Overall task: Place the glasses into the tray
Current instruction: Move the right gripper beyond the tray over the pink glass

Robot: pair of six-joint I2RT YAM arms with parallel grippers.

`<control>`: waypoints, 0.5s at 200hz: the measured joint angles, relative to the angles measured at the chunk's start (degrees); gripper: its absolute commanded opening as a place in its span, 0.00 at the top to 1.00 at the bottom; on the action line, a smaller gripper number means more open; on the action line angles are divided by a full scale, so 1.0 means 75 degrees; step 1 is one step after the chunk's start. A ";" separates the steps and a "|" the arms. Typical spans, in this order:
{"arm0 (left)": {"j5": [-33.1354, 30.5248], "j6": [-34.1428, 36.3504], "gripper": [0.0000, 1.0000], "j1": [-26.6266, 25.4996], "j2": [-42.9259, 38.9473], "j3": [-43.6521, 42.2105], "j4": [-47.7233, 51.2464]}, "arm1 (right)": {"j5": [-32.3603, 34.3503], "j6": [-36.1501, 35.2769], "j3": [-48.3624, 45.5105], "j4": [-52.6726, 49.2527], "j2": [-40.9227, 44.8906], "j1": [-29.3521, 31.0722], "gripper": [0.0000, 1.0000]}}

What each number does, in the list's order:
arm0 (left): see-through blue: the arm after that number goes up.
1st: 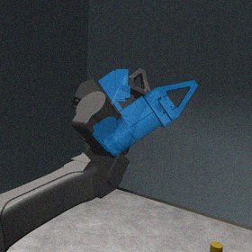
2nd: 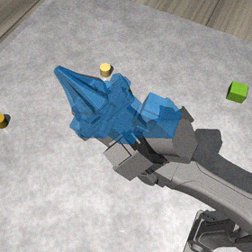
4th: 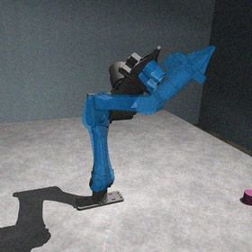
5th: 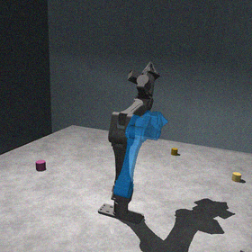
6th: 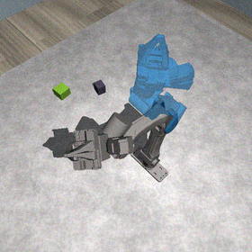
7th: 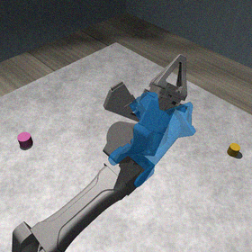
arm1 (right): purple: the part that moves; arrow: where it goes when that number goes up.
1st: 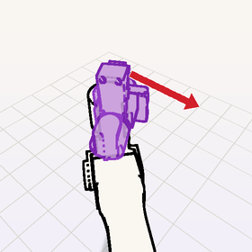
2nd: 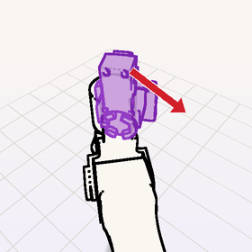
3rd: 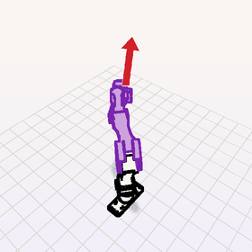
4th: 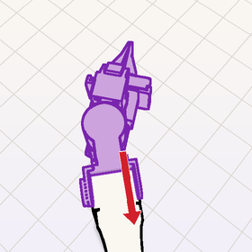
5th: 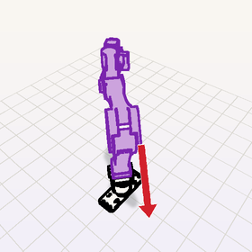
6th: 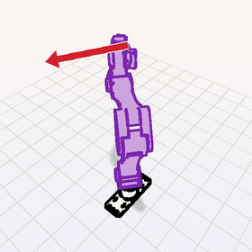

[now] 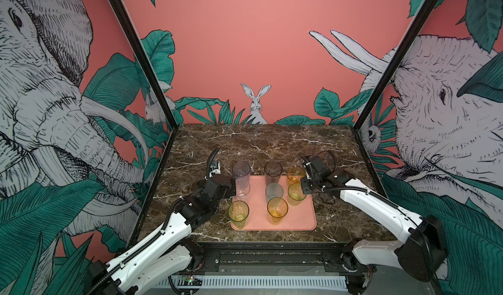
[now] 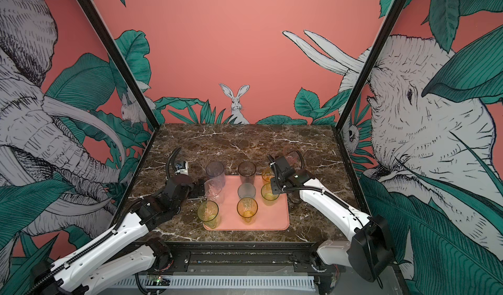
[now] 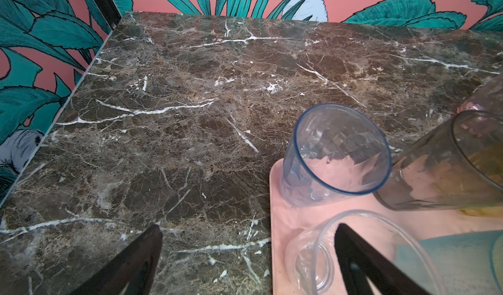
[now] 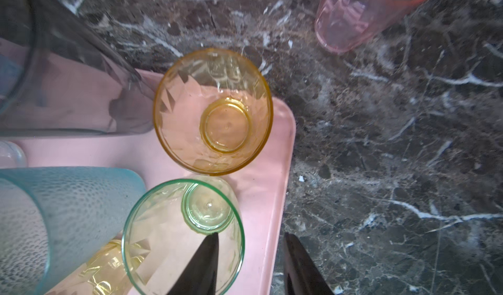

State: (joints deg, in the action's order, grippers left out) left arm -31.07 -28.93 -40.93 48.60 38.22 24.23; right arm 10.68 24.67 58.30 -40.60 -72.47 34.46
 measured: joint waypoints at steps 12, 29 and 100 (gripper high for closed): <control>0.0000 0.0000 0.01 0.0000 -0.0003 0.0000 0.0003 | 0.0082 -0.0082 0.0157 -0.0090 0.0117 -0.0093 0.54; 0.0003 0.0000 0.01 0.0000 -0.0012 0.0000 0.0012 | 0.0154 -0.0166 0.0405 -0.0189 0.0172 -0.0329 0.52; -0.0009 0.0000 0.01 0.0000 -0.0221 0.0000 0.0160 | 0.0195 -0.0548 0.1411 -0.0256 -0.0187 -0.1539 0.42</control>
State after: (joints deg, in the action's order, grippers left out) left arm -31.14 -28.93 -40.93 46.94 38.22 25.43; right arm 12.14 20.56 68.88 -42.52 -73.87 22.92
